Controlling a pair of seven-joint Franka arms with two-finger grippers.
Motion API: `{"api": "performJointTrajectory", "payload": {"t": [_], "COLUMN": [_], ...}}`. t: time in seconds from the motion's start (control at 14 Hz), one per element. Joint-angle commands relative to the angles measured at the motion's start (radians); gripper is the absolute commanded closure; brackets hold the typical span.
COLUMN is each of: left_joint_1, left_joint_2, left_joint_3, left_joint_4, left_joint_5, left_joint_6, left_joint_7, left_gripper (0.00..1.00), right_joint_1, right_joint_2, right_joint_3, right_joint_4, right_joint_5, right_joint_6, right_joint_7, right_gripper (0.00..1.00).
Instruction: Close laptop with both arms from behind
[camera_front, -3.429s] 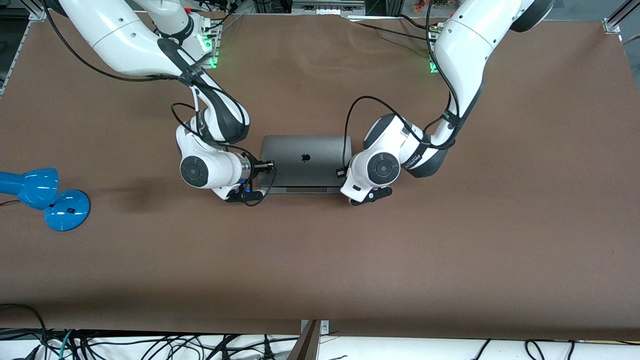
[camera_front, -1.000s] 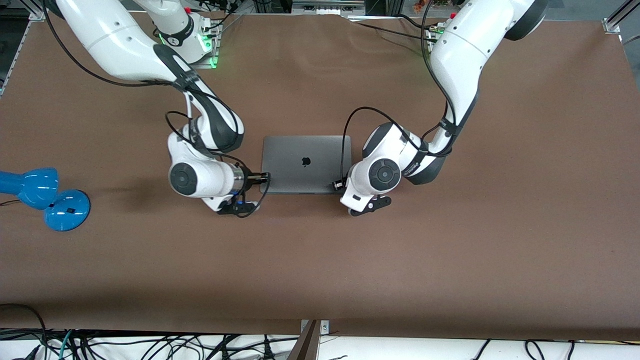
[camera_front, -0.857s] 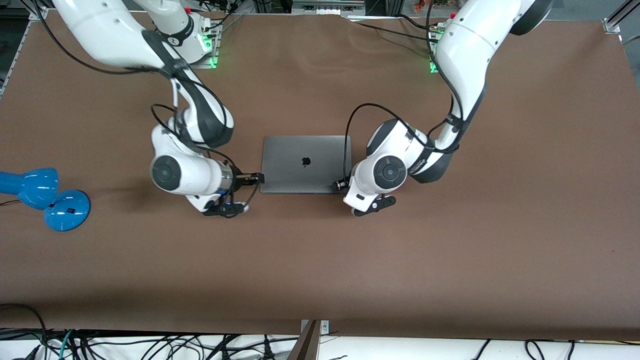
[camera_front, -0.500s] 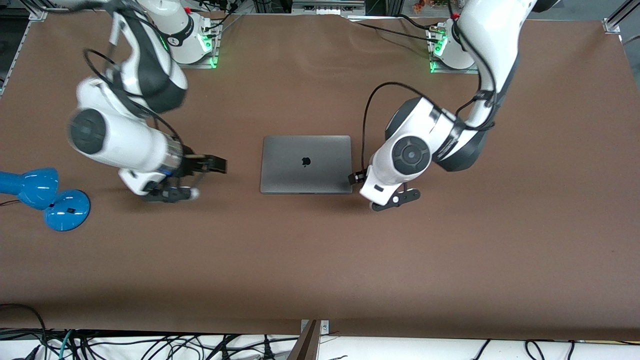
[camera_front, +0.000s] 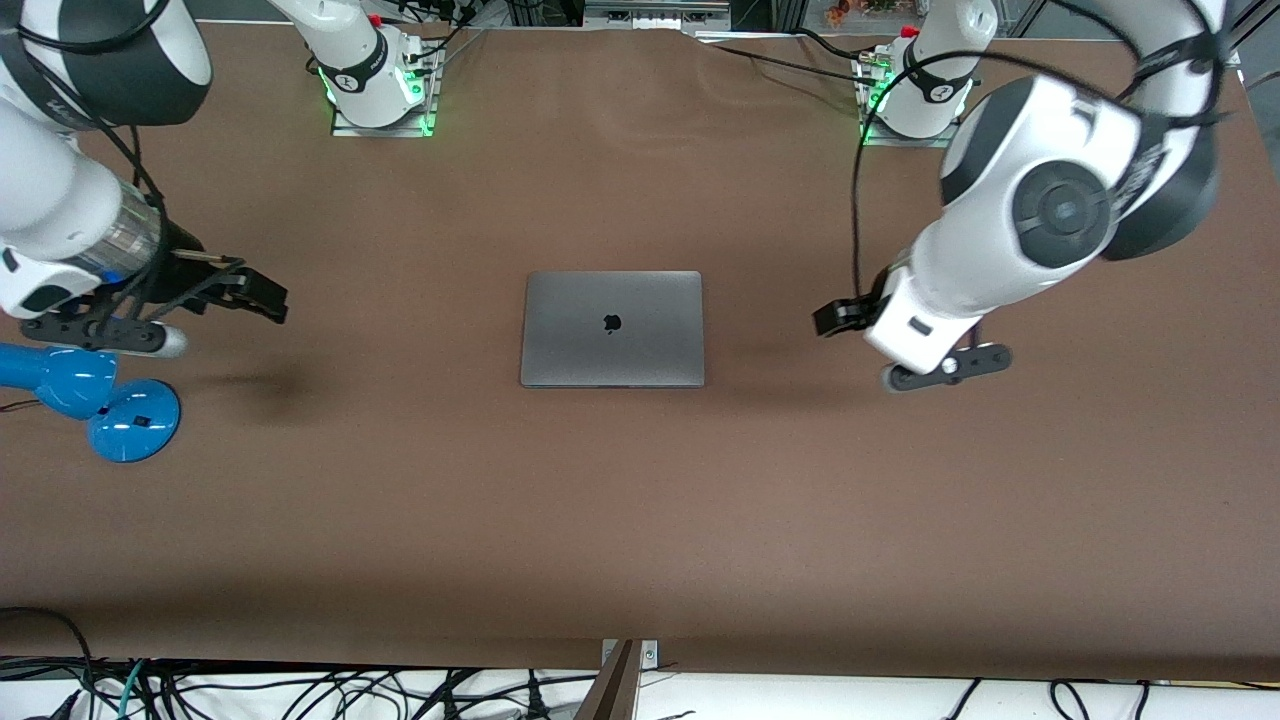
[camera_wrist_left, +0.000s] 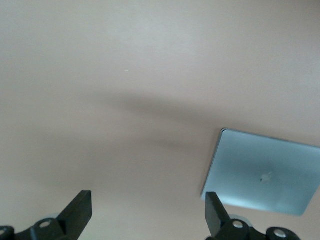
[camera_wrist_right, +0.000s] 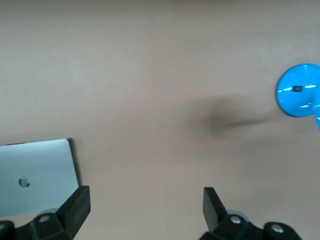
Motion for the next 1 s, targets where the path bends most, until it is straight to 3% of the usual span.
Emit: {"api": "performJointTrajectory", "payload": {"t": [0.0, 0.36, 0.64, 0.79, 0.93], "left_joint_1": [0.067, 0.134, 0.164, 0.163, 0.126], "left_joint_2": [-0.141, -0.357, -0.492, -0.505, -0.517], "left_joint_3": [-0.007, -0.01, -0.01, 0.004, 0.085], "left_joint_4": [-0.101, -0.322, -0.566, -0.583, -0.58], "left_joint_5": [0.021, 0.019, 0.018, 0.016, 0.016], "left_joint_6": [-0.041, -0.011, 0.155, 0.152, 0.132], "left_joint_7": [0.129, 0.206, 0.334, 0.372, 0.447], "left_gripper": [0.0, 0.0, 0.0, 0.0, 0.0], "right_joint_1": [0.002, -0.005, -0.005, -0.004, -0.004], "right_joint_2": [-0.027, -0.028, -0.05, -0.053, -0.059], "right_joint_3": [-0.055, -0.083, -0.08, -0.08, -0.08], "right_joint_4": [-0.008, -0.007, -0.005, -0.002, -0.004], "right_joint_5": [-0.012, -0.001, 0.04, 0.057, 0.056], "right_joint_6": [-0.019, -0.057, -0.096, -0.111, -0.114], "right_joint_7": [-0.086, -0.131, -0.127, -0.125, -0.121], "right_gripper": [0.0, 0.0, 0.0, 0.0, 0.0]}}
